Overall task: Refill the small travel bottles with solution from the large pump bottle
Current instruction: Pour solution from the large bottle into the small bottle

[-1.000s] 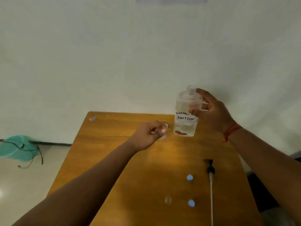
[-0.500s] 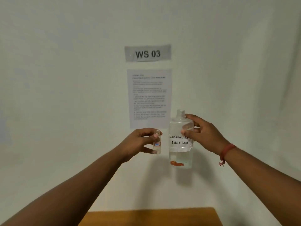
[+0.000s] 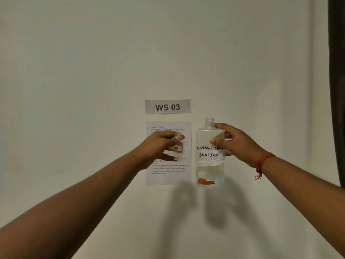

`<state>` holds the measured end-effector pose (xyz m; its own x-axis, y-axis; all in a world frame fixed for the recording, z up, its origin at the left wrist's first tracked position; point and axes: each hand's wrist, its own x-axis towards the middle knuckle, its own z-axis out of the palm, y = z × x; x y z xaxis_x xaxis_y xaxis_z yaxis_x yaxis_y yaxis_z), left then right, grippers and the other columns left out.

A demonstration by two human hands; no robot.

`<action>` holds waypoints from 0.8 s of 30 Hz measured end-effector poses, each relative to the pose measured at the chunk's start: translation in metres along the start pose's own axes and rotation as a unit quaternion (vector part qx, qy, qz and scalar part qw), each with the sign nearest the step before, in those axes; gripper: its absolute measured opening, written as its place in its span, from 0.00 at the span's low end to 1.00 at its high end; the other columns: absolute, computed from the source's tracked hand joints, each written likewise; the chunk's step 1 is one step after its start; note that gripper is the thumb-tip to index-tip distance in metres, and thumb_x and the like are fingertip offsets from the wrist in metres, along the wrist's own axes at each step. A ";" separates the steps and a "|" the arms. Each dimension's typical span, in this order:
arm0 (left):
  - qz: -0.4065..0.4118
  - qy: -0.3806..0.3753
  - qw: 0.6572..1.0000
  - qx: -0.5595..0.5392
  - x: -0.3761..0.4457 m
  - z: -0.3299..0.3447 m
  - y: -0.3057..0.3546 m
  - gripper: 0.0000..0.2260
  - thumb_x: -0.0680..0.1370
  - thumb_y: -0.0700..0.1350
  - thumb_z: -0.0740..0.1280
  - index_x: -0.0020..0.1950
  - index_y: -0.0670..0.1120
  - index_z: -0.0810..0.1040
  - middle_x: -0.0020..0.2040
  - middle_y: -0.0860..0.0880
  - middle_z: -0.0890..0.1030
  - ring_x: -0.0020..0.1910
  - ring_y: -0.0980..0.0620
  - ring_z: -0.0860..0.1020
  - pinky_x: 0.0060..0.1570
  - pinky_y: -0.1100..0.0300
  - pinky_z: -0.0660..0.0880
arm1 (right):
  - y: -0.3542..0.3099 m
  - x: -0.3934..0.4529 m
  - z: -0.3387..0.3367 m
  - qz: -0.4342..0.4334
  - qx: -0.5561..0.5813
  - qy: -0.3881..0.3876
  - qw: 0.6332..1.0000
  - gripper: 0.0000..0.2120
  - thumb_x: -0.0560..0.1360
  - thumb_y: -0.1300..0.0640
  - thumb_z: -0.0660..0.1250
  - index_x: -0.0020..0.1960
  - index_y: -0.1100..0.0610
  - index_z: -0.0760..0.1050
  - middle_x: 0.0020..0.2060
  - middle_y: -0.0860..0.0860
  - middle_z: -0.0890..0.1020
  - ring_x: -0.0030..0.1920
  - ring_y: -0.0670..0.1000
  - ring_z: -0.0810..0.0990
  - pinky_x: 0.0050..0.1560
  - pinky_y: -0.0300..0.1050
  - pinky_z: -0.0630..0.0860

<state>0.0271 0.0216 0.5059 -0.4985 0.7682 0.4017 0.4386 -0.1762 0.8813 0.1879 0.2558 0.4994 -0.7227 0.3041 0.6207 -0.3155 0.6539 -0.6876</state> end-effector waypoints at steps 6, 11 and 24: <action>0.000 -0.002 1.000 -0.003 0.006 -0.003 0.006 0.08 0.83 0.46 0.67 0.56 0.48 0.85 0.51 0.47 0.86 0.49 0.49 0.86 0.44 0.52 0.83 | -0.012 0.006 -0.008 -0.003 0.005 -0.014 1.000 0.25 0.67 0.44 0.76 0.61 0.34 0.73 0.53 0.52 0.82 0.50 0.49 0.85 0.46 0.52 0.84; -0.002 -0.009 1.000 -0.007 0.008 -0.003 0.005 0.09 0.83 0.46 0.67 0.57 0.46 0.85 0.49 0.48 0.86 0.47 0.49 0.86 0.46 0.48 0.84 | -0.013 0.011 -0.010 -0.001 0.013 -0.032 0.999 0.27 0.66 0.44 0.77 0.62 0.36 0.74 0.52 0.52 0.83 0.51 0.51 0.85 0.47 0.53 0.83; -0.019 -0.011 1.000 -0.006 -0.001 0.001 -0.018 0.10 0.83 0.45 0.67 0.59 0.43 0.83 0.52 0.45 0.86 0.52 0.46 0.86 0.46 0.49 0.84 | -0.020 0.014 0.012 -0.069 -0.318 -0.106 0.940 0.32 0.68 0.42 0.75 0.69 0.35 0.68 0.49 0.39 0.77 0.46 0.42 0.79 0.46 0.35 0.75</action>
<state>0.0209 0.0245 0.4894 -0.4988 0.7875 0.3620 0.4103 -0.1534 0.8989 0.1768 0.2388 0.5179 -0.8296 0.0856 0.5517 -0.0325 0.9791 -0.2008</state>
